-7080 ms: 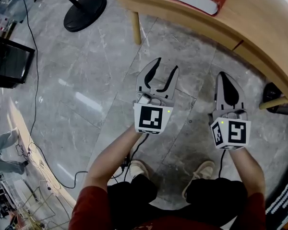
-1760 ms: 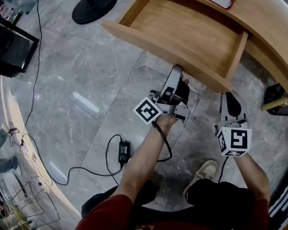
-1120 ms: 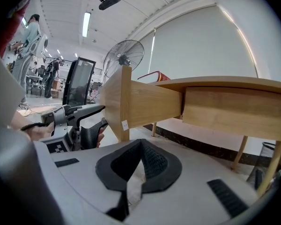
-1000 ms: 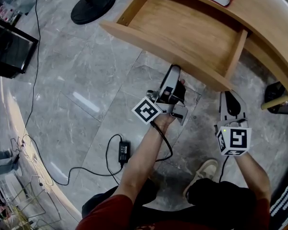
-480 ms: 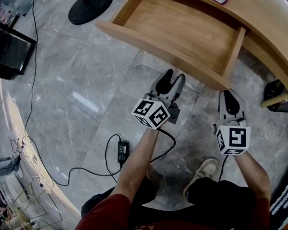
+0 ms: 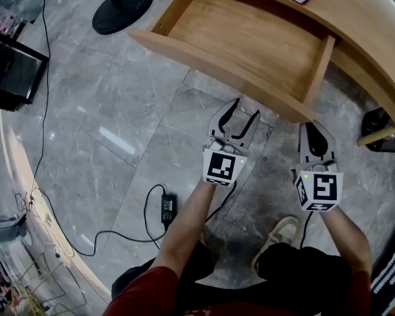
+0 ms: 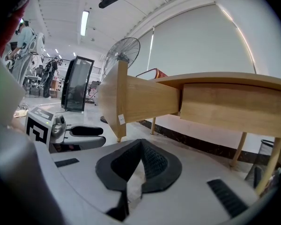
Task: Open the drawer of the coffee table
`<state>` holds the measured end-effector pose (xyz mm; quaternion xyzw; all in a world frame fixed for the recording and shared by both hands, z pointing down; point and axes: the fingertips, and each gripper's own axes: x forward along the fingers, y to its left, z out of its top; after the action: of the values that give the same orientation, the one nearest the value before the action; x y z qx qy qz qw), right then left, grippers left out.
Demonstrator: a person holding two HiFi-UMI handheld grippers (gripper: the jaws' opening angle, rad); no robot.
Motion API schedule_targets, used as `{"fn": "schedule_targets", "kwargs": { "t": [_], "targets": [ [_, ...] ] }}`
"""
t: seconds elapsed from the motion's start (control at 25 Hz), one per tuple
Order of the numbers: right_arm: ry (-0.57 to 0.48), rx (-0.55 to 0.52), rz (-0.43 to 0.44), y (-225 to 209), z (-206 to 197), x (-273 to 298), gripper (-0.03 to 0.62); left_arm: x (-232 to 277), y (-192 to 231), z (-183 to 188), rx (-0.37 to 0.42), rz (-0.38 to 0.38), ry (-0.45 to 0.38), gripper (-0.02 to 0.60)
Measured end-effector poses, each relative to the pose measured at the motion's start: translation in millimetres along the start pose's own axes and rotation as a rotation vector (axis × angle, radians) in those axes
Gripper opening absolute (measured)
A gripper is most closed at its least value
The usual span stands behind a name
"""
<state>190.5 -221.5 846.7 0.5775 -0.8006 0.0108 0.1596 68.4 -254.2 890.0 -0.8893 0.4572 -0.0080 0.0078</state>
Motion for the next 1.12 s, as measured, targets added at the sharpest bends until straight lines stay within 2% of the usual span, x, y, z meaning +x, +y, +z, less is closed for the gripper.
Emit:
{"fn": "schedule_targets", "kwargs": {
  "t": [0.56,0.76,0.84,0.96,1.12],
  "targets": [
    [0.003,-0.004,0.004,0.6,-3.0,0.6,-0.005,1.9,-3.5,1.2,-0.009,-0.014,0.001,0.218],
    [0.006,-0.005,0.004,0.4,-3.1,1.2,-0.005,3.1,-3.8,1.3,-0.025,-0.01,0.002,0.193],
    [0.008,-0.005,0.005,0.9,-3.7,1.1,-0.005,3.0,-2.2,-0.4,-0.023,0.006,0.01,0.154],
    [0.009,-0.006,0.007,1.5,-4.2,1.1,-0.005,1.8,0.2,-2.5,0.002,0.041,0.021,0.052],
    [0.008,-0.006,0.006,1.8,-5.4,1.8,-0.005,1.0,-2.3,-5.2,0.013,0.037,0.03,0.006]
  ]
}}
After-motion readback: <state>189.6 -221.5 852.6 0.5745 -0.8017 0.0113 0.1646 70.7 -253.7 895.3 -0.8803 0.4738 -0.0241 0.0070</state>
